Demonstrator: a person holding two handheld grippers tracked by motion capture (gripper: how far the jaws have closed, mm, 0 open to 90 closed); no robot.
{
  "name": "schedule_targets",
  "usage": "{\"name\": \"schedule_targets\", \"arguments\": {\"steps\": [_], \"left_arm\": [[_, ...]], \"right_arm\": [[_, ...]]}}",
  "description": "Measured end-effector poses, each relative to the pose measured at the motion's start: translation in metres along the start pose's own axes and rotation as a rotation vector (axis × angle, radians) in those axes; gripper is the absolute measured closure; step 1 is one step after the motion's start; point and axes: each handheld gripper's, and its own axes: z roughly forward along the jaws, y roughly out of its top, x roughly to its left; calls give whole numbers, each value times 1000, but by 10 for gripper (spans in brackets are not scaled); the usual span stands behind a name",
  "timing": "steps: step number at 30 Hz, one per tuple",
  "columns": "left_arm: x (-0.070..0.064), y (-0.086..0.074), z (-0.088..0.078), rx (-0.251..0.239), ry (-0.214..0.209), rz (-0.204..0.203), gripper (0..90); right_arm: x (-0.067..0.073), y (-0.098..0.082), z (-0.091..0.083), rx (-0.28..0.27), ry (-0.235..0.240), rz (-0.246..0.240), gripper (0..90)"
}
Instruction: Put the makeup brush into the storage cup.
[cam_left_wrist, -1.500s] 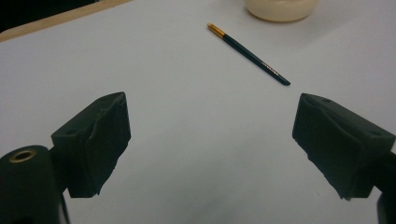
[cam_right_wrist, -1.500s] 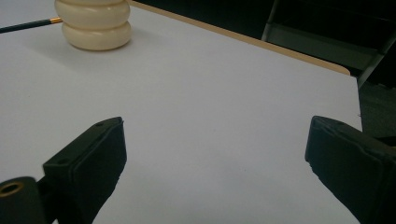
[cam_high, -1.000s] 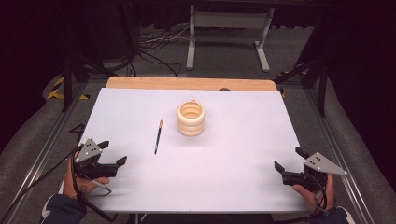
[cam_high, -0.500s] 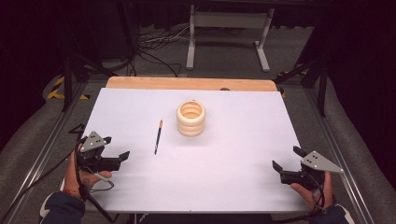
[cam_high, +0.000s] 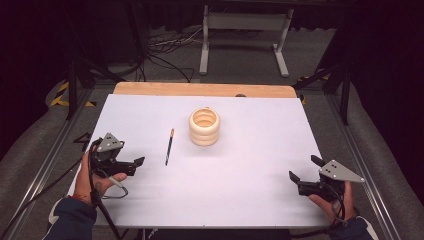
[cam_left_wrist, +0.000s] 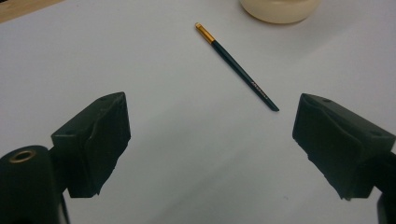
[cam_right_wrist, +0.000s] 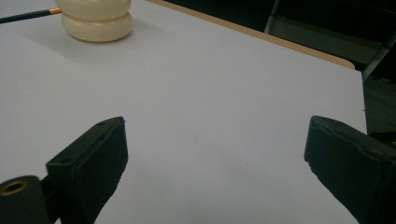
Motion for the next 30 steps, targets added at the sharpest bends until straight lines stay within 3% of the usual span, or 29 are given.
{"name": "schedule_targets", "arguments": {"steps": [9,19,27,30], "left_arm": [[-4,14,15,63,-27,-18,145],[-8,38,30,146,-15,-24,155],[-7,59,46,222,1,-53,166],[-7,63,51,244,-12,-53,165]], "right_arm": [[-1,0,-1,0,-4,6,66],[-1,-1,-1,10,-3,5,68],[-1,-1,0,17,-5,7,69],[-2,-1,0,20,-5,6,69]]}}
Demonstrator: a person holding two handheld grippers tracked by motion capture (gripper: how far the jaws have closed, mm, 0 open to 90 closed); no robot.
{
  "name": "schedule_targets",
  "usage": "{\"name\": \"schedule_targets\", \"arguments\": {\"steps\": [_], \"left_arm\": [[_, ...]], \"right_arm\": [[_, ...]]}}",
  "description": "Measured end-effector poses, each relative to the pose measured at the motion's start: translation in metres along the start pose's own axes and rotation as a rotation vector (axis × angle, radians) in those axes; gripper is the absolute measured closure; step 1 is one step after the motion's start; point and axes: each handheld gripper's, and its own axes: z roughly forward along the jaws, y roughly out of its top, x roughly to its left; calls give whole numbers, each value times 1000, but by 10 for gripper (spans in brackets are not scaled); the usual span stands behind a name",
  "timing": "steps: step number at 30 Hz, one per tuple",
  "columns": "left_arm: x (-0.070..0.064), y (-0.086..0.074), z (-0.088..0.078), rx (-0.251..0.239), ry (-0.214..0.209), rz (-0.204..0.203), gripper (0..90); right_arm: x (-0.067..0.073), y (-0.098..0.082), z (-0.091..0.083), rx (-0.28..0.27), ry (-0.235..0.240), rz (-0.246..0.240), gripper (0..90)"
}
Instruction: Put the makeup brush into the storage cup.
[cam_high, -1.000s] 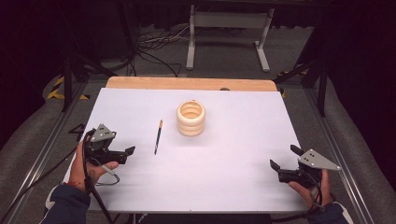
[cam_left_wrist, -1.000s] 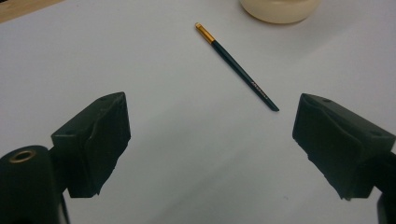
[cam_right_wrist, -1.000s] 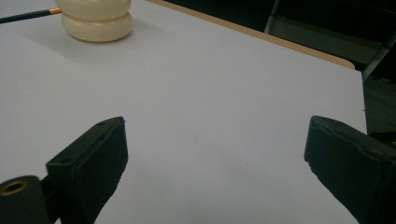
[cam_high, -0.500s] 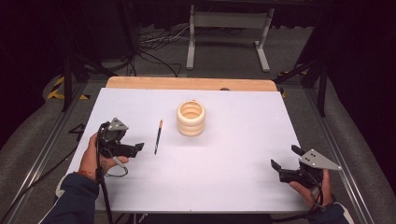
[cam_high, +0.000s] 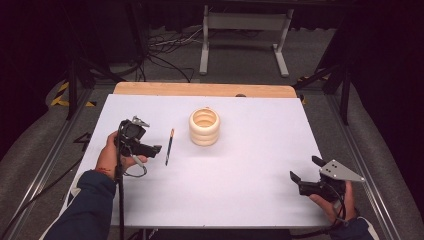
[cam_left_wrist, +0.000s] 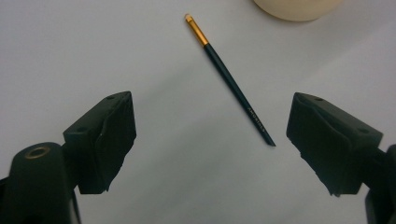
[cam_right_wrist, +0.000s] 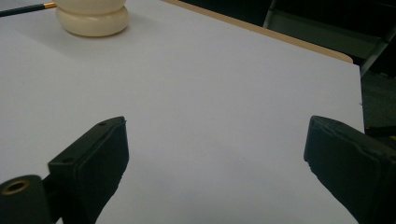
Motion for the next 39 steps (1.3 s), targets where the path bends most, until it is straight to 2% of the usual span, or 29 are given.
{"name": "schedule_targets", "arguments": {"steps": [8,12,17,19,23,29,31,34,39], "left_arm": [[-4,14,9,47,-5,17,174],[-7,21,15,89,5,36,182],[-6,30,22,119,-10,13,196],[-7,36,26,138,0,8,217],[-8,47,35,201,-6,-42,248],[-11,59,51,263,1,-82,268],[-10,61,56,275,-20,-98,290],[-9,63,65,296,-24,-136,322],[-9,63,79,340,-36,-171,382]], "right_arm": [[0,0,0,5,-4,-2,72],[0,0,0,9,-5,3,72],[-1,-1,1,16,-12,6,73],[-1,-1,2,19,-16,2,71],[0,-1,2,25,-19,-7,71],[-1,-1,3,31,-23,-9,71],[-1,-2,3,33,-24,-11,71],[-2,-2,2,32,-24,-10,72],[-2,-2,2,34,-25,-8,73]]}}
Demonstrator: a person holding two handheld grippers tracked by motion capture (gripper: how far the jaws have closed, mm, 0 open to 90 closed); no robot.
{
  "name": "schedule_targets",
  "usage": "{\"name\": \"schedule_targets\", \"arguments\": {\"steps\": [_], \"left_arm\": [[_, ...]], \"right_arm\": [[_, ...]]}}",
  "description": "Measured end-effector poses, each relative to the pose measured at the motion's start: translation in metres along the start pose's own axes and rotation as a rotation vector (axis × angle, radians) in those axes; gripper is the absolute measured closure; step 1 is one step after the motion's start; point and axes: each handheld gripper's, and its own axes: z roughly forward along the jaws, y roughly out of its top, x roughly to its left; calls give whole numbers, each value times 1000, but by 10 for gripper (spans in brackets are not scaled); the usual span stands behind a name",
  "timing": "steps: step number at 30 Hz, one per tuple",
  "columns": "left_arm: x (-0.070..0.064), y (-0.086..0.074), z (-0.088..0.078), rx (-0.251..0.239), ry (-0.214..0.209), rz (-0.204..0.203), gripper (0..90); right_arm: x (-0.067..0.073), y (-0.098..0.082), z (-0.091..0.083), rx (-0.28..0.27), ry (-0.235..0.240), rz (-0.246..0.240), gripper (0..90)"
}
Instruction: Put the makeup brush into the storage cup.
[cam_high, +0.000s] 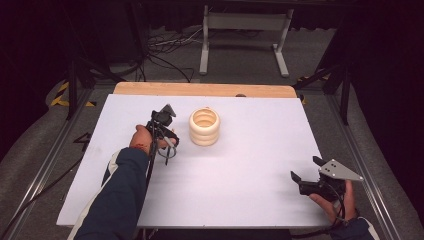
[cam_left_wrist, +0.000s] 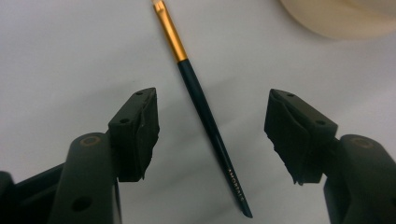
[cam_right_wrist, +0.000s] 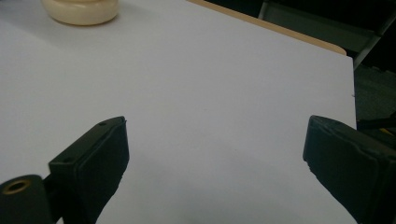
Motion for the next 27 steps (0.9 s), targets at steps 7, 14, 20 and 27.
{"name": "schedule_targets", "arguments": {"steps": [7,14,20,27], "left_arm": [[0,5,13,57,22,-27,463],[0,7,14,65,72,-37,620],[-7,11,14,93,103,-15,696],[-6,11,13,96,96,7,826]], "right_arm": [[0,0,0,5,-21,-3,81],[1,0,2,15,-18,-11,86],[2,1,3,18,-13,-16,86],[0,1,2,17,-12,-12,86]]}}
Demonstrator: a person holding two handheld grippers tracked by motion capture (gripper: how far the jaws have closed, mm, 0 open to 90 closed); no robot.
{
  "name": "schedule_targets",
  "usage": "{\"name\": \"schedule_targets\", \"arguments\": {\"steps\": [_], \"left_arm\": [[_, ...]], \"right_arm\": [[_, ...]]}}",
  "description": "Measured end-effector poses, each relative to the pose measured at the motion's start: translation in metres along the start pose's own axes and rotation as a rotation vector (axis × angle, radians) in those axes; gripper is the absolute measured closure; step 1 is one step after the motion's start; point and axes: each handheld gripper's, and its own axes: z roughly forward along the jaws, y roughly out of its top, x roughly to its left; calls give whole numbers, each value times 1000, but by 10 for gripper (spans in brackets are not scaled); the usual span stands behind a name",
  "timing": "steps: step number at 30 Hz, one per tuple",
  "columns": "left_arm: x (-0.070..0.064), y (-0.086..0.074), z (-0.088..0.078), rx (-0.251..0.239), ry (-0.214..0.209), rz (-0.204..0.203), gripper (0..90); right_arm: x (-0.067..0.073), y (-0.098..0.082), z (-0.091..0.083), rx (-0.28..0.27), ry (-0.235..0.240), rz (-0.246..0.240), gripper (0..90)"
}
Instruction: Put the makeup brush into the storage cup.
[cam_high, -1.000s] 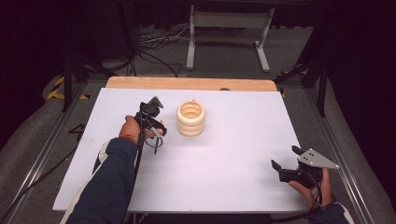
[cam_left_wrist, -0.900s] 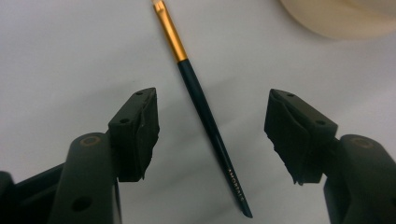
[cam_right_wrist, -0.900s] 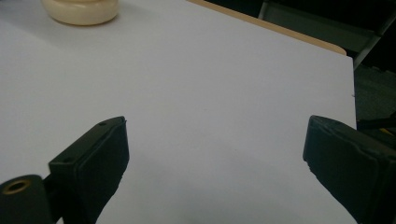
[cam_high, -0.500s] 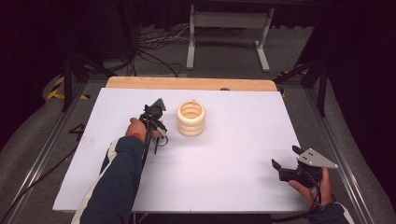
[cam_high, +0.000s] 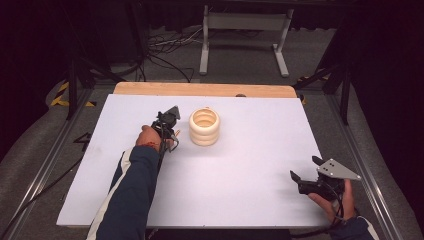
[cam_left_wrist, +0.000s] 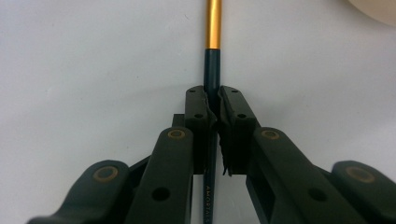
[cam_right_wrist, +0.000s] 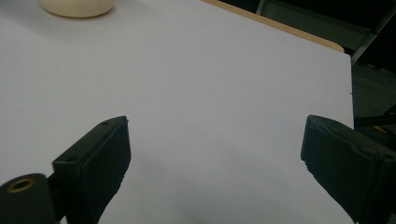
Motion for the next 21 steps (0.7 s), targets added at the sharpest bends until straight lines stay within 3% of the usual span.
{"name": "schedule_targets", "arguments": {"steps": [6,11,21], "left_arm": [[5,-4,-1,-27,-33,0,827],[10,-8,-10,-93,-42,3,827],[28,-30,-42,-327,-105,12,827]], "right_arm": [[0,0,0,2,0,1,87],[0,0,-1,1,-2,4,87],[0,0,-1,-2,-5,3,86]]}}
